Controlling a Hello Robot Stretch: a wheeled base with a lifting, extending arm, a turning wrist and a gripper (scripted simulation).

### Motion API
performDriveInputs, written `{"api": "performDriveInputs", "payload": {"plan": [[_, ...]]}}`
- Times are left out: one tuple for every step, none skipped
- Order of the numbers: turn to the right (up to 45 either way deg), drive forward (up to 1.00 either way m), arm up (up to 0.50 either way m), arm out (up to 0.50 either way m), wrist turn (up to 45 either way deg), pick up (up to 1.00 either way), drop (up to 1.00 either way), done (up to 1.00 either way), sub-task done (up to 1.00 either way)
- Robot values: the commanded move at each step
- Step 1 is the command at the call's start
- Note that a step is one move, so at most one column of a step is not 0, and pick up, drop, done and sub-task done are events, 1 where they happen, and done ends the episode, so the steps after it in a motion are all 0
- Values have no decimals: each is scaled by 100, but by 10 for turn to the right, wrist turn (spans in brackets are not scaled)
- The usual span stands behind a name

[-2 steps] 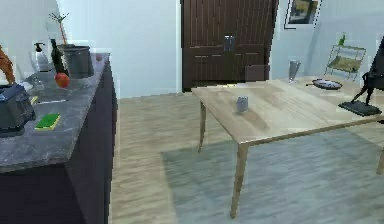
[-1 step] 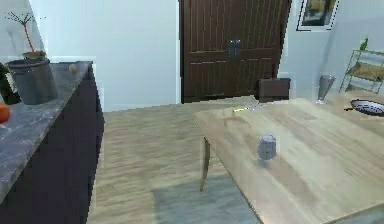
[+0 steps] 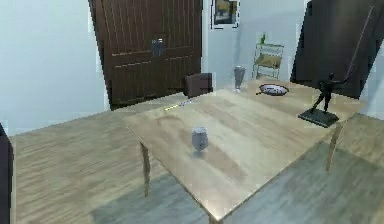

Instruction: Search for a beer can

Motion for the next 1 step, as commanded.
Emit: {"api": "performDriveInputs", "payload": {"plan": [[0, 0, 0, 0, 0, 0, 0, 100, 0]]}}
